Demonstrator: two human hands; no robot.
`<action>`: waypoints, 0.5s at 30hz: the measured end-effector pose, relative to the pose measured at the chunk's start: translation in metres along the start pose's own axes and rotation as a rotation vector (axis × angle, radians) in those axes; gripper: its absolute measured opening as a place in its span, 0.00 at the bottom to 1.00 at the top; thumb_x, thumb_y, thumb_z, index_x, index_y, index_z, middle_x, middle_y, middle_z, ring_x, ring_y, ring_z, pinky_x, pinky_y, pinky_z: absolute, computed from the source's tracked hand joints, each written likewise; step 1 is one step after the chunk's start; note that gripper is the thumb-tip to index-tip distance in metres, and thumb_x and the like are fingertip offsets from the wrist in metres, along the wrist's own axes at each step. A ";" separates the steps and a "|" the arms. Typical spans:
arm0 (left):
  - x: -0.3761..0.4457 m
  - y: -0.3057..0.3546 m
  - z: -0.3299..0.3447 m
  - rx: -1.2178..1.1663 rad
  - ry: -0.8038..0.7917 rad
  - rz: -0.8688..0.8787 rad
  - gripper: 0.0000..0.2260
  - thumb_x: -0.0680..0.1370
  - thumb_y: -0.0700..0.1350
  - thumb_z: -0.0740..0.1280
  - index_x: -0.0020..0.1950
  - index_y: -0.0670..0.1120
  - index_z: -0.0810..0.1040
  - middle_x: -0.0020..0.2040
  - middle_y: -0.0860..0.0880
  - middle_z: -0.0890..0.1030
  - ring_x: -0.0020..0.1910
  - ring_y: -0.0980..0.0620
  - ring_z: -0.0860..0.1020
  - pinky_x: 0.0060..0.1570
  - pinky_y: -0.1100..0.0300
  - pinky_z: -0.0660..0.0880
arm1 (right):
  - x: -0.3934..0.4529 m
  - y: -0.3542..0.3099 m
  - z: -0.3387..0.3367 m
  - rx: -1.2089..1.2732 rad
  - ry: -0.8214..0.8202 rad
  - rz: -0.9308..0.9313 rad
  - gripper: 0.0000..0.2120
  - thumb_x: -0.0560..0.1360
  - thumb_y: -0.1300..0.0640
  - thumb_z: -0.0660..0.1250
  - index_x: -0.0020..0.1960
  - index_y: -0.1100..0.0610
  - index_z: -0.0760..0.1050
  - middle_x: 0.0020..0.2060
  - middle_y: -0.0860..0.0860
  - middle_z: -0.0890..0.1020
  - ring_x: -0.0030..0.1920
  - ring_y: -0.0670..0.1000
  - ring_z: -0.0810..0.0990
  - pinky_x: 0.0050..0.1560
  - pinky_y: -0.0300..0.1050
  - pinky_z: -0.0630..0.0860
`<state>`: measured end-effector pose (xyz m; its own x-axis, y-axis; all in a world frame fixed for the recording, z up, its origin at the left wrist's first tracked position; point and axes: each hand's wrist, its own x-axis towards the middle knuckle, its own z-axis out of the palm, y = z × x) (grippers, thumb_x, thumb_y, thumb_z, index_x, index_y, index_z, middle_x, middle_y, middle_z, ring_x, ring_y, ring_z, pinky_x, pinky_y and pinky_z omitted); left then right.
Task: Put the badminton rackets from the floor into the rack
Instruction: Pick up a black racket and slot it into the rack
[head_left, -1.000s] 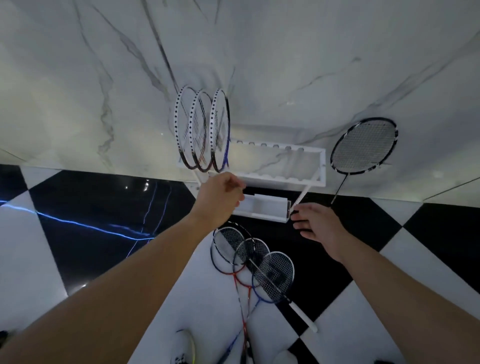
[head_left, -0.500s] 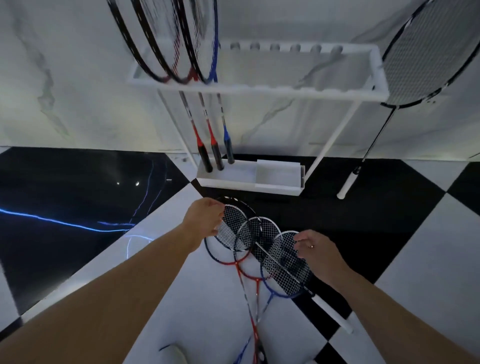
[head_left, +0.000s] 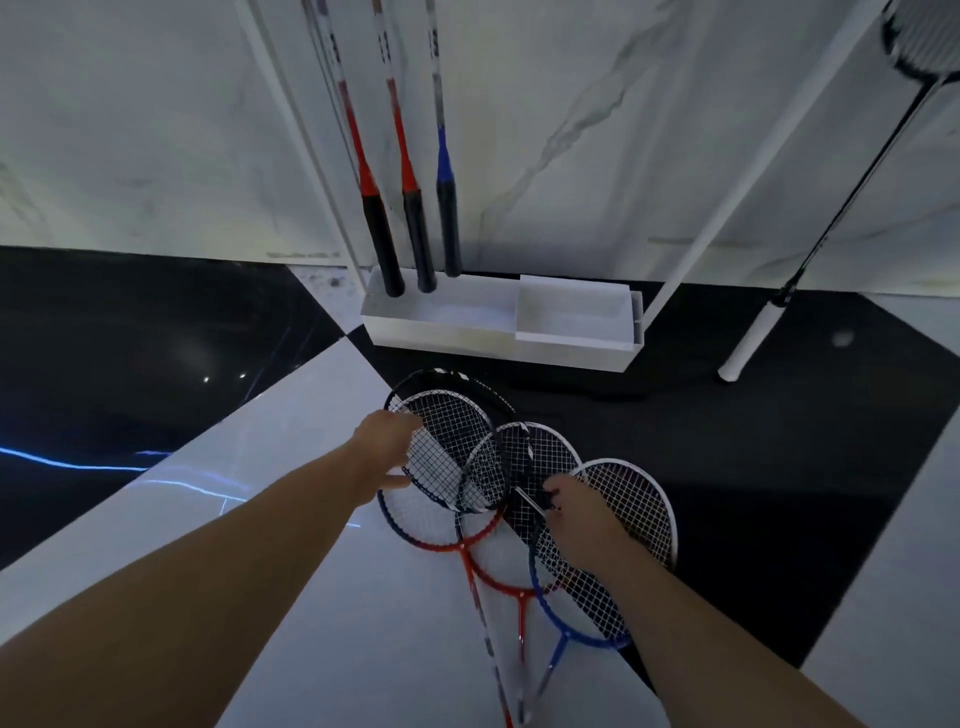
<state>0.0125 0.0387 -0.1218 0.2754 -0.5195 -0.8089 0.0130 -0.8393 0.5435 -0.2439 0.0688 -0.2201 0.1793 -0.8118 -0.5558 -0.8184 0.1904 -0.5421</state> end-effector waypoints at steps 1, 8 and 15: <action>0.008 -0.003 0.000 0.008 -0.001 0.005 0.19 0.84 0.46 0.67 0.74 0.41 0.71 0.72 0.39 0.74 0.69 0.39 0.74 0.56 0.45 0.77 | 0.004 0.003 0.009 -0.026 -0.002 -0.007 0.15 0.81 0.63 0.63 0.67 0.59 0.73 0.59 0.59 0.80 0.50 0.51 0.79 0.55 0.48 0.80; 0.046 -0.009 -0.005 0.147 0.052 0.053 0.18 0.83 0.44 0.67 0.71 0.40 0.74 0.66 0.41 0.76 0.67 0.40 0.75 0.60 0.44 0.78 | 0.014 0.009 0.042 -0.317 0.053 0.001 0.15 0.82 0.59 0.62 0.68 0.54 0.73 0.66 0.55 0.71 0.67 0.55 0.69 0.64 0.50 0.75; 0.051 0.003 -0.019 0.129 0.141 0.144 0.04 0.81 0.41 0.69 0.47 0.43 0.76 0.46 0.45 0.76 0.45 0.46 0.75 0.57 0.47 0.78 | 0.017 0.001 0.023 -0.319 -0.006 -0.035 0.08 0.81 0.66 0.58 0.55 0.57 0.72 0.53 0.55 0.79 0.48 0.51 0.77 0.51 0.49 0.78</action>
<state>0.0449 0.0126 -0.1571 0.3969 -0.6157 -0.6807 -0.1566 -0.7762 0.6108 -0.2288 0.0682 -0.2446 0.2125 -0.8113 -0.5447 -0.9416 -0.0210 -0.3360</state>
